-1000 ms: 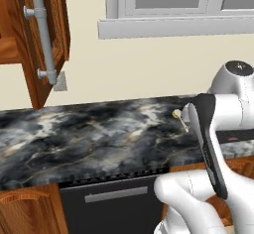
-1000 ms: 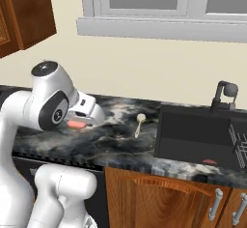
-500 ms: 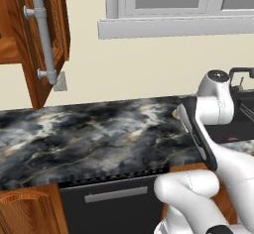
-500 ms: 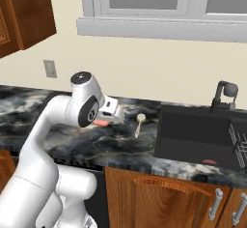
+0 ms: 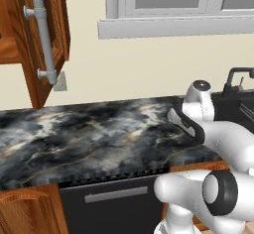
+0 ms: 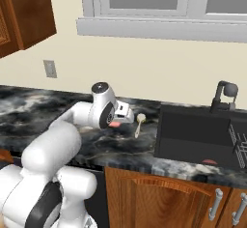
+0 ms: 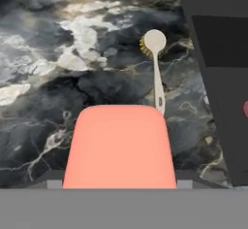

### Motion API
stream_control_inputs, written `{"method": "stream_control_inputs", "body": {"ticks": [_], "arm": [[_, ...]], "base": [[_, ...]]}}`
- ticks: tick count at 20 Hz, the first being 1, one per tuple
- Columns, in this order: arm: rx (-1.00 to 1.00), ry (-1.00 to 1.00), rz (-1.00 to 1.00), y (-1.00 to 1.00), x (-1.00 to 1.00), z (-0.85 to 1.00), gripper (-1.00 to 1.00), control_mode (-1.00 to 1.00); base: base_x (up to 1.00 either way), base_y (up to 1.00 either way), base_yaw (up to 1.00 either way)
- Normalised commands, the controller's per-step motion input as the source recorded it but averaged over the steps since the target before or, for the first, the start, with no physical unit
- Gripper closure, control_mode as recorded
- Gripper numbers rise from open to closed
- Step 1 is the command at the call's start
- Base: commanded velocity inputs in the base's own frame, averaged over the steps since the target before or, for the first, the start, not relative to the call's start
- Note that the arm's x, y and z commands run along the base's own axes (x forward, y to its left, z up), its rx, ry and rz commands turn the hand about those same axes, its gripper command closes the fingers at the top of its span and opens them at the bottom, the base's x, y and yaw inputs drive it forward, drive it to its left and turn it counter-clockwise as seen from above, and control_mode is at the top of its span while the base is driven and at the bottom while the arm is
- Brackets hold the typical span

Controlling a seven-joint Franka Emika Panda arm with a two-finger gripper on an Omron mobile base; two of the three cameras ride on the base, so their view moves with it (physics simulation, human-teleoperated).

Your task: Locate and retrieve the bar soap and dish brush from the cabinet. Place them next to the sink.

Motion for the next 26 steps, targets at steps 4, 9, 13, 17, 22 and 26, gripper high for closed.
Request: {"method": "stream_control_inputs", "body": {"ticks": [4,9,13,17,22,26], "arm": [[0.00,0.05,0.10,0.00,0.77,-0.22,1.00,-1.00],[0.00,0.06,0.09,-0.17,0.82,-0.43,1.00,-1.00],[-0.05,0.09,0.08,-0.09,0.60,-0.53,1.00,-1.00],[-0.05,0.16,0.05,-0.03,0.42,-0.41,1.00,-1.00],[0.00,0.12,0.00,0.00,0.06,-0.37,1.00,-1.00],[0.00,0.09,0.00,-0.10,0.00,-0.37,1.00,-1.00]], "base": [[0.00,0.00,0.00],[0.00,0.00,0.00],[0.00,0.00,0.00],[0.00,0.00,0.00],[0.00,0.00,0.00],[0.00,0.00,0.00]]}}
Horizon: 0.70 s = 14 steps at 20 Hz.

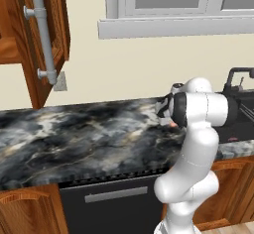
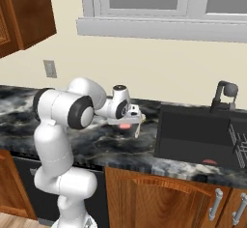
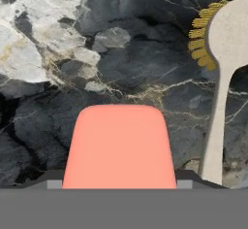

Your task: Locate and retrieve the bar soap and dish brush from the cabinet. Place them next to the sink.

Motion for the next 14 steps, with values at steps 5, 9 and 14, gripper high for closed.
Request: {"method": "stream_control_inputs", "body": {"ticks": [5,9,14], "arm": [[0.03,0.04,0.00,-0.02,0.01,-0.26,-1.00,-1.00],[0.00,0.00,0.00,0.00,0.02,-0.05,-1.00,-1.00],[0.00,0.00,0.01,0.00,0.00,0.00,-1.00,-1.00]], "base": [[0.00,0.00,0.00],[0.00,0.00,0.00],[0.00,0.00,0.00]]}}
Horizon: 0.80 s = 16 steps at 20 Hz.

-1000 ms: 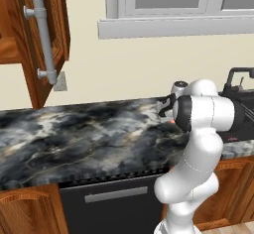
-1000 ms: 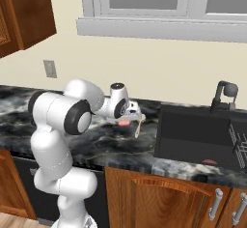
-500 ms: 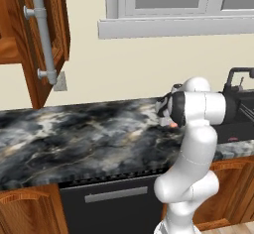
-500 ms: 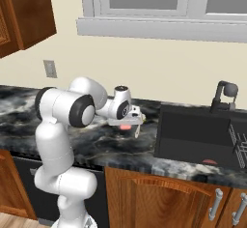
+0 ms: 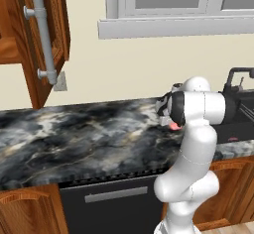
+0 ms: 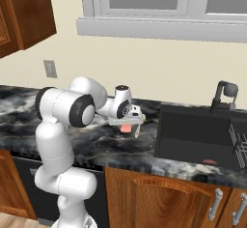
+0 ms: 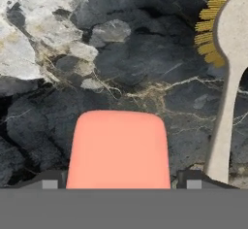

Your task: Locate and retrieve the bar soap and dish brush from the cabinet. Place them next to the sink.

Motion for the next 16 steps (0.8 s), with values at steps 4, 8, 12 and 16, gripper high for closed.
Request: {"method": "stream_control_inputs", "body": {"ticks": [4,8,12,16], "arm": [[0.00,0.00,0.00,0.00,0.00,0.00,-1.00,-1.00],[0.00,0.03,0.00,0.01,-0.12,0.20,-1.00,-1.00],[0.00,0.00,-0.01,0.15,-0.41,0.94,-1.00,-1.00],[0.04,-0.07,-0.01,0.28,-0.41,0.97,-1.00,-1.00]], "base": [[0.00,0.00,0.00],[0.00,0.00,0.00],[0.00,0.00,0.00],[0.00,0.00,0.00]]}}
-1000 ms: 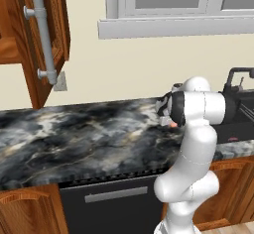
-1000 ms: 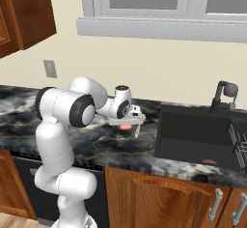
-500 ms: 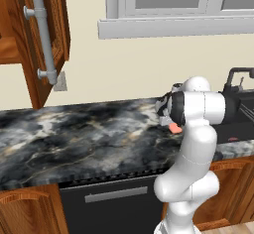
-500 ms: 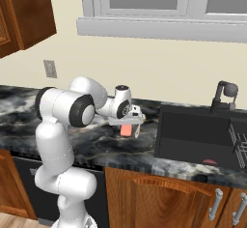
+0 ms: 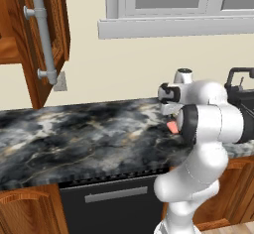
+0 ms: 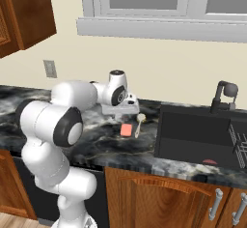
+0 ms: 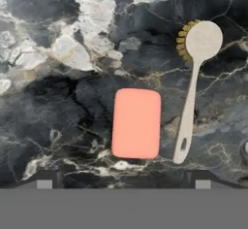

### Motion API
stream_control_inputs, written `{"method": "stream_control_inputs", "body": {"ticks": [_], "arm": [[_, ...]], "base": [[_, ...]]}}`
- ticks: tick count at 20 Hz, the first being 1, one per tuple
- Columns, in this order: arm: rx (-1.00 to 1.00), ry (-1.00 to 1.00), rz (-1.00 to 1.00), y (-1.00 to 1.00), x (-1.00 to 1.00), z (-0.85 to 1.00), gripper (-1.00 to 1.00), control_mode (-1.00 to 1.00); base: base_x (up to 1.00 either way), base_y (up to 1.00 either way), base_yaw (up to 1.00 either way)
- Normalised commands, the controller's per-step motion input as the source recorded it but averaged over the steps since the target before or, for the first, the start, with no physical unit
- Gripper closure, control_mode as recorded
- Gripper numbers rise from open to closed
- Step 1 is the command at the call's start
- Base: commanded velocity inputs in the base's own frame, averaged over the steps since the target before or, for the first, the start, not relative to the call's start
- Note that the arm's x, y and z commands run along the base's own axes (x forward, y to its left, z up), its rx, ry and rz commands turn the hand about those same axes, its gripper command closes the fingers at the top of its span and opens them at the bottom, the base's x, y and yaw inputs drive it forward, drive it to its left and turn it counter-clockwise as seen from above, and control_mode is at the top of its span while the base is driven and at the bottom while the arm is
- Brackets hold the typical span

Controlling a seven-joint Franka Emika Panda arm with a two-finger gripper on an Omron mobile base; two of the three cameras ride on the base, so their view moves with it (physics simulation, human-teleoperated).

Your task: Locate and retrieve the bar soap and dish brush from the cabinet. Place them next to the sink.

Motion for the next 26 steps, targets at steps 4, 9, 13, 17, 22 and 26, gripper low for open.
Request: {"method": "stream_control_inputs", "body": {"ticks": [4,9,13,17,22,26], "arm": [[0.00,-0.16,-0.02,0.42,-0.61,0.65,-1.00,-1.00],[0.00,-0.10,-0.01,0.33,-0.82,0.52,-1.00,-1.00],[0.00,-0.01,0.00,0.24,-1.00,0.40,-1.00,-1.00],[0.01,-0.04,0.00,0.25,-1.00,0.44,-1.00,-1.00],[0.07,-0.18,0.00,0.19,-0.95,0.53,-1.00,-1.00],[0.11,-0.29,0.00,0.10,-0.89,0.41,-1.00,-1.00]], "base": [[0.00,0.00,0.00],[0.00,0.00,0.00],[0.00,0.00,0.00],[0.00,0.00,0.00],[0.00,0.00,0.00],[0.00,0.00,0.00]]}}
